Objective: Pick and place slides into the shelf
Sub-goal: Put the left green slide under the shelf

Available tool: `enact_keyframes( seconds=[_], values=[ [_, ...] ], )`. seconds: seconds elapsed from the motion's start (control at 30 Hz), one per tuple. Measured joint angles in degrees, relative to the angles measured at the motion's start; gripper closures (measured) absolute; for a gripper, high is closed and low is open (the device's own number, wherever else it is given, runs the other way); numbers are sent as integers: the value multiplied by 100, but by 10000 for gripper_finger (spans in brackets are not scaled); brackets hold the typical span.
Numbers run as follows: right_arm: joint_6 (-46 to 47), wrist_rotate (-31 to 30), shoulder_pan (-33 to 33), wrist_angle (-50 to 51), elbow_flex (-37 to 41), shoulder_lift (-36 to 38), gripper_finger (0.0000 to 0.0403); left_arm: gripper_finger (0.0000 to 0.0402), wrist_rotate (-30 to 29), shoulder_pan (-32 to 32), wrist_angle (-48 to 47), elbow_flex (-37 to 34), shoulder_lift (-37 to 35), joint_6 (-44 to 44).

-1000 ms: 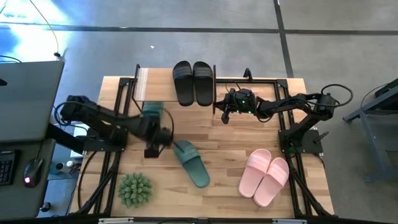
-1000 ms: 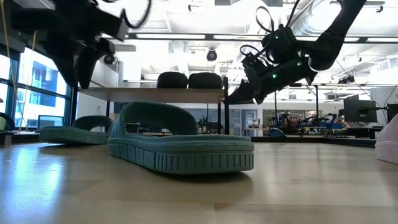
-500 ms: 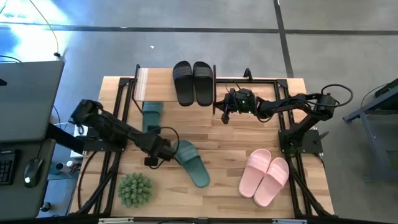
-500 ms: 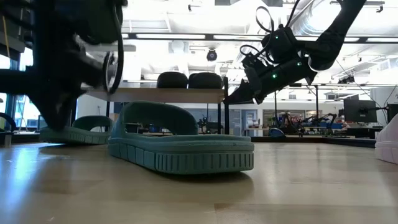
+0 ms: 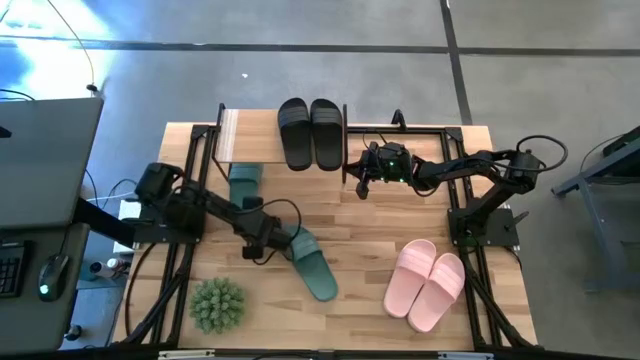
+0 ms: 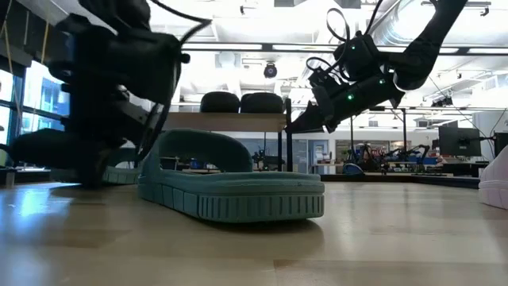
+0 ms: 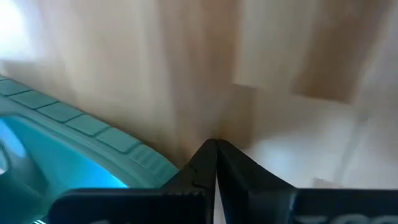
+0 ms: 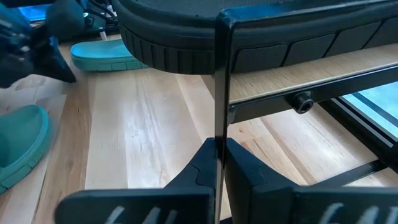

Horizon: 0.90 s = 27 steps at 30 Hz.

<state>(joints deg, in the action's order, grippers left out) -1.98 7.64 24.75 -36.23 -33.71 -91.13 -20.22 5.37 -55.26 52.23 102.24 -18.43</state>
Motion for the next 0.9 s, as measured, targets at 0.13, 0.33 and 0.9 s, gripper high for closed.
enact_keyframes(
  seconds=[0.13,0.33,0.9],
  values=[
    [0,0,0,-4,2,0,403,397,-295,-326,56,-6,15,53],
    [20,2,0,-20,2,-2,403,395,-449,-769,111,-6,15,290],
    [22,5,-2,2,2,-2,403,400,530,-385,-726,831,-619,1113]
  ],
)
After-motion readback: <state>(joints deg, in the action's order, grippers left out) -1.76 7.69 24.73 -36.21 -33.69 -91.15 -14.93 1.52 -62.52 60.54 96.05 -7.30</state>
